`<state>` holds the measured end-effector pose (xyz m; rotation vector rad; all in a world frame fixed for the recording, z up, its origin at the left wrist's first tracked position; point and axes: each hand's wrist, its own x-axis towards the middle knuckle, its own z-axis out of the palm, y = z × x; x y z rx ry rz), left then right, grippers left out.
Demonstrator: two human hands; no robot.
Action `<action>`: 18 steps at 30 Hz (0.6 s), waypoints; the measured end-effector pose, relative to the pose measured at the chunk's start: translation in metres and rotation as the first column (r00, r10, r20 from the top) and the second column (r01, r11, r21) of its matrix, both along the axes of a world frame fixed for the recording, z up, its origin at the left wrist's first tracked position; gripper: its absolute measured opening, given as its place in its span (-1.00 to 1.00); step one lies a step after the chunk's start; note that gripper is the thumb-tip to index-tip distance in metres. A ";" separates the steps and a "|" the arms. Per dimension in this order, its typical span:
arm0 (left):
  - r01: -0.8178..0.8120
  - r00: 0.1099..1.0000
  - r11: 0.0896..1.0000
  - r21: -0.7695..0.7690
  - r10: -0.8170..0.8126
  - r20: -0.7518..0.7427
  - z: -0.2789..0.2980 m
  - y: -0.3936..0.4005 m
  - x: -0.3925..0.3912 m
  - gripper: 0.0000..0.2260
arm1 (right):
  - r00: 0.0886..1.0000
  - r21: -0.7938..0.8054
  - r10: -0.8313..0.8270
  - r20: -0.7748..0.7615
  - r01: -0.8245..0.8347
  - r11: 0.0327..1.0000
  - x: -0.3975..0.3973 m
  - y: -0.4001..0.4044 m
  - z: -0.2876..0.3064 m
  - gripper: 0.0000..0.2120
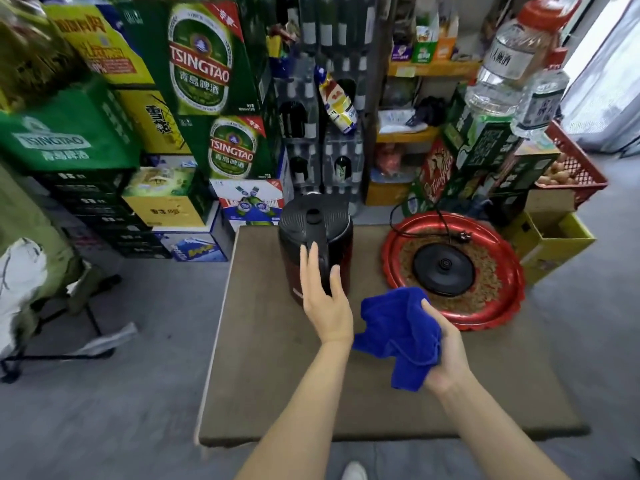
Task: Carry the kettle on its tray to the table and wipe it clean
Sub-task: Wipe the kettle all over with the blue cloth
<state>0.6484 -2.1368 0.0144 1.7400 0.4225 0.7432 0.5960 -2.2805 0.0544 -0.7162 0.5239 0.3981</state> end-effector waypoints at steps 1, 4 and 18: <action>0.049 0.999 0.998 0.034 -0.048 -0.021 -0.005 -0.004 -0.011 -0.55 | 1.000 -0.001 0.000 0.002 0.000 1.000 -0.002 -0.003 0.002 -0.64; 0.160 0.980 0.982 0.101 -0.145 -0.138 -0.017 -0.005 -0.030 -0.46 | 1.000 -0.004 -0.002 0.026 0.002 1.000 -0.009 -0.010 0.008 -0.61; 0.391 0.636 0.505 -0.770 -0.752 -0.171 0.094 0.059 -0.112 -0.54 | 0.941 0.111 0.302 0.151 -0.319 0.941 -0.045 0.024 0.065 -0.69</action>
